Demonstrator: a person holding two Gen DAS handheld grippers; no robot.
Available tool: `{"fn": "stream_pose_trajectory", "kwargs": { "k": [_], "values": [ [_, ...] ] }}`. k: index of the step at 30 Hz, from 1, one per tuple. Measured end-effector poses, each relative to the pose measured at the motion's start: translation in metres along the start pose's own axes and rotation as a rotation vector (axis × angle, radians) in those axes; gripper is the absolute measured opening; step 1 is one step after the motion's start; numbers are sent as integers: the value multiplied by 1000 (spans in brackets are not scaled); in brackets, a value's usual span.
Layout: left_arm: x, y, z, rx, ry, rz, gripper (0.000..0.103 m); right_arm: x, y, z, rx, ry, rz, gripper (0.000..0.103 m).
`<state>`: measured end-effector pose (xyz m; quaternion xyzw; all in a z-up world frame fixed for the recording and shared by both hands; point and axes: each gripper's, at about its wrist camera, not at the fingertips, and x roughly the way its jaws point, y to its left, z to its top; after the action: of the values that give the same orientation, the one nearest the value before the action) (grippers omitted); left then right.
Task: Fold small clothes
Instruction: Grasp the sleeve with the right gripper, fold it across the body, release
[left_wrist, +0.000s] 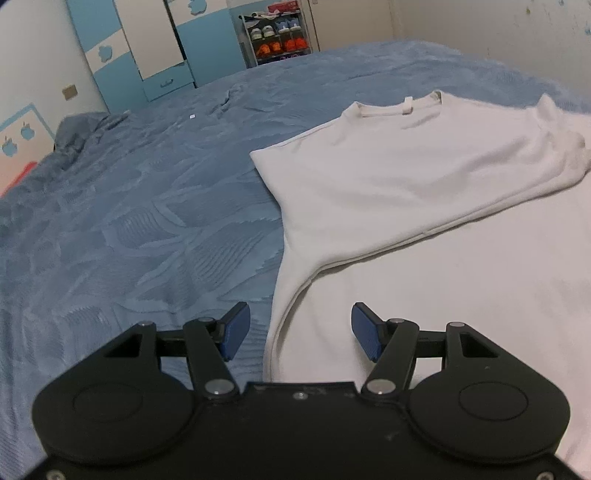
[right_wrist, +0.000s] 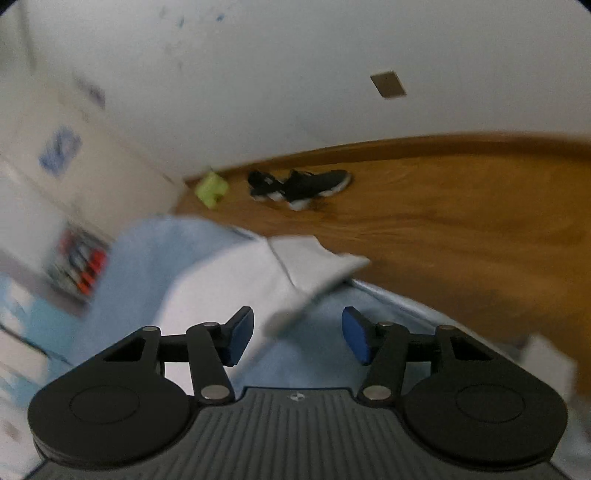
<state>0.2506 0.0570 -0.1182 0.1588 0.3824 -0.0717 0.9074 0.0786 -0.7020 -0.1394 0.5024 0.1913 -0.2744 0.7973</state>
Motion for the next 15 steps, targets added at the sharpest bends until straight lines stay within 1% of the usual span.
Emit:
{"fn": "stream_pose_trajectory", "kwargs": {
  "k": [1,2,3,4,5,6,7,9,11,12,13,14,15],
  "values": [
    [-1,-3,1,10,4,11,63,7,-4,3,47,-2,13,66],
    [-1,-5,2,14,4,13,63,17,-6,7,85,3,8,65],
    [-2,-6,3,17,3,12,63,27,-9,8,129,20,-16,63],
    [-3,-8,5,19,2,12,63,36,-12,7,173,31,-30,51],
    [-3,-10,6,22,2,14,63,41,-14,6,196,23,-42,31],
    [-4,-12,6,26,1,17,63,41,-18,7,192,9,-39,21],
    [-5,-13,7,31,1,22,63,41,-16,7,172,-24,-30,5],
    [-5,-15,7,40,2,32,63,26,-11,5,109,-106,-42,6],
    [-6,-15,8,50,-4,48,63,18,16,7,-70,-152,-104,5],
    [-6,-13,8,49,-6,57,63,12,41,-1,-238,-189,-166,5],
    [-5,-10,9,45,-3,69,63,3,65,-13,-402,-237,-204,5],
    [-4,-7,10,39,5,90,63,-5,89,-32,-559,-290,-227,5],
    [-1,-3,11,30,15,144,63,-15,111,-53,-692,-338,-227,5]
  ]
}}
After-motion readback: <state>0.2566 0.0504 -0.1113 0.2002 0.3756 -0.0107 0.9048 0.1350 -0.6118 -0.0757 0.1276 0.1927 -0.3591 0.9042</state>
